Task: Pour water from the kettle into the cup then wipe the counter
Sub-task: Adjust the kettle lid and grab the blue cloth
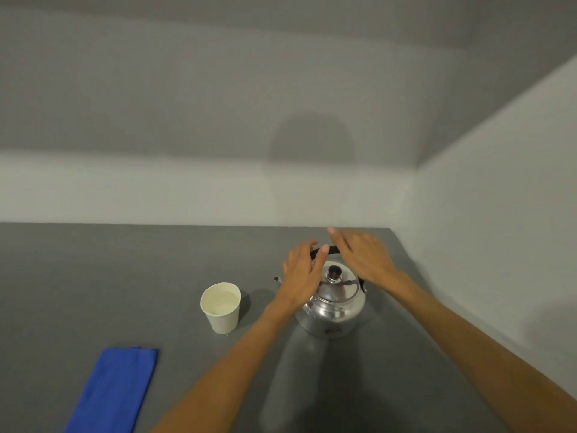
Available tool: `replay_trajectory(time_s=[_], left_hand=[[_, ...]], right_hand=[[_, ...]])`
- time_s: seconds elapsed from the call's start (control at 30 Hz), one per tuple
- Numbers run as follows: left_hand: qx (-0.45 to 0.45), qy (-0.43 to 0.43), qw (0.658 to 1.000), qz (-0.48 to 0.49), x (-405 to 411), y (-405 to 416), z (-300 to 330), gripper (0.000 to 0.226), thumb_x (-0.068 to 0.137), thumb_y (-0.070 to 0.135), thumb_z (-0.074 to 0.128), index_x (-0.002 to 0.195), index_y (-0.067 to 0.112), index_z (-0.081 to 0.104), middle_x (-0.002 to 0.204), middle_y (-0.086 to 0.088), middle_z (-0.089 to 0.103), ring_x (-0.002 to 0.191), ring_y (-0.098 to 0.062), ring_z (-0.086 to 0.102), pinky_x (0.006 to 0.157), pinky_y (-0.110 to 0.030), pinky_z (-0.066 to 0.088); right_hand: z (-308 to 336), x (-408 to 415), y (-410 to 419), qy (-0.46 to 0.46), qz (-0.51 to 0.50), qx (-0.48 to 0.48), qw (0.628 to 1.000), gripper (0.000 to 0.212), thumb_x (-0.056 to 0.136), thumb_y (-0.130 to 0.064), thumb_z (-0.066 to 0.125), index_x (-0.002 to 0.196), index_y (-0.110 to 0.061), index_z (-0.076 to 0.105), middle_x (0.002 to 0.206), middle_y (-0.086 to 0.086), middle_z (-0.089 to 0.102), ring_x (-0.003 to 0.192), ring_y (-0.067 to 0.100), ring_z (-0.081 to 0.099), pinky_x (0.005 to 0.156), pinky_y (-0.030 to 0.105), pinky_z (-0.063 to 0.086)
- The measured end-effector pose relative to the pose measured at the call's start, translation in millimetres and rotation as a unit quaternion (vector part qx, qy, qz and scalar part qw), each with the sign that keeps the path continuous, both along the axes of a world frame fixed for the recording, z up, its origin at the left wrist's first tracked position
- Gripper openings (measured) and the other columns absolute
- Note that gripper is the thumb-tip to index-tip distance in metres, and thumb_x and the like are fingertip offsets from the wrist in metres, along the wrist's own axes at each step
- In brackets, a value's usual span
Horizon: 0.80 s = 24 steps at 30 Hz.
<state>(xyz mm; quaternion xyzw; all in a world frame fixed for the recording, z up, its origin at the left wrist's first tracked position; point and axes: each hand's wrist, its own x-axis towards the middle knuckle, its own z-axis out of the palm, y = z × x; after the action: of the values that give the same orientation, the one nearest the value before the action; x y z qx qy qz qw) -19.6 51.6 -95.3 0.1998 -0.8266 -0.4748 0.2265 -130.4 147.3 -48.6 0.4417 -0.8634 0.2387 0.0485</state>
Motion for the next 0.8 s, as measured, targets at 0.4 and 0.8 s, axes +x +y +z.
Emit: replay_trajectory(time_s=[0.4,0.8], left_hand=[[-0.182,-0.002,0.982,0.053,165.9,-21.9,11.5,0.035,0.094,0.040,0.045,0.117,0.015,0.053,0.117,-0.001,0.053,0.104,-0.018,0.041,0.095,-0.036,0.035],[-0.184,-0.324,0.913,0.167,315.7,-37.9,-74.2,0.040,0.089,0.029,0.052,0.125,0.013,0.044,0.123,-0.012,0.043,0.107,-0.032,0.040,0.081,-0.040,0.042]], right_hand=[[45.4,121.4,-5.0,-0.042,0.147,0.076,0.985,0.026,0.092,-0.037,0.048,0.081,-0.016,0.059,0.079,-0.002,0.063,0.073,0.016,0.057,0.064,0.034,0.046],[-85.6,265.0,-132.0,-0.186,0.263,0.168,0.932,0.019,0.092,-0.014,0.048,0.102,-0.002,0.058,0.107,0.019,0.063,0.099,0.033,0.057,0.081,0.037,0.043]])
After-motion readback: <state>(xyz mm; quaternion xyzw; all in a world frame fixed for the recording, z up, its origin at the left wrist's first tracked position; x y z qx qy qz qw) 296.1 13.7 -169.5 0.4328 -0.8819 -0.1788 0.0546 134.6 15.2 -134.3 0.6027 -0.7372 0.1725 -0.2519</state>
